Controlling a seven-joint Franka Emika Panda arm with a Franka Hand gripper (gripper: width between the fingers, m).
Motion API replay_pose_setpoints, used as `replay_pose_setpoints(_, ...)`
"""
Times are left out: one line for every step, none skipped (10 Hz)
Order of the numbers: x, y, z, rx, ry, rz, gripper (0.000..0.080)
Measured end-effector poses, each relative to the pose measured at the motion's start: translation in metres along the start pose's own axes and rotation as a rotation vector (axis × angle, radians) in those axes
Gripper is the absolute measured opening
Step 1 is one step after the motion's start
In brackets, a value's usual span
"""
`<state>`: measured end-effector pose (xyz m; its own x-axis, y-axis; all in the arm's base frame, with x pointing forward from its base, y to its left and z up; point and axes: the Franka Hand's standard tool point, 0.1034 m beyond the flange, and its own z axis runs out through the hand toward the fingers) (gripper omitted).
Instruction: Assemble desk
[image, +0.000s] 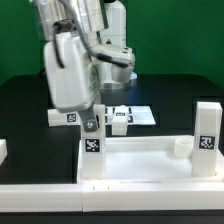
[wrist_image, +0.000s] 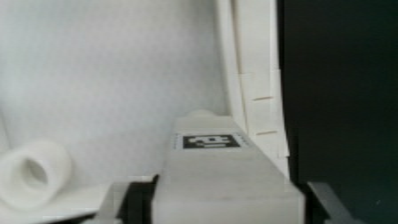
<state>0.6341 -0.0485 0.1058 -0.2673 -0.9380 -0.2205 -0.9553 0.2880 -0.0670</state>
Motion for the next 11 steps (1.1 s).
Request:
replay_pose_setpoints(-0.0002, -0.0007, -0.0001, 0.006, 0.000, 0.075, 0.0289)
replay_pose_setpoints(-0.0028, 0.0001, 0.0006, 0.004, 0.000, 0.120, 0.0289)
replay_pose_setpoints(-0.0040, 0.0002, 0.0007, 0.004, 0.003, 0.158, 0.0290)
replay_pose_setpoints(-0.0035, 0.0002, 0.0006, 0.004, 0.003, 0.139, 0.0290)
replay_pose_setpoints(-0.0033, 0.0023, 0.0011, -0.011, 0.023, 0.006, 0.0290)
replay_pose_setpoints(-0.0052, 0.0048, 0.0015, -0.036, 0.057, -0.162, 0.0370)
replay_pose_setpoints(-0.0094, 0.0054, 0.0010, -0.049, 0.060, -0.317, 0.0563)
replay_pose_setpoints(-0.0097, 0.0055, 0.0011, -0.052, 0.057, -0.431, 0.0563)
replay_pose_setpoints(-0.0083, 0.0056, 0.0014, -0.054, 0.056, -0.466, 0.0631)
replay_pose_setpoints(-0.0081, 0.0057, 0.0014, -0.055, 0.055, -0.512, 0.0631)
replay_pose_setpoints(-0.0077, 0.0056, 0.0014, -0.058, 0.053, -0.602, 0.0646)
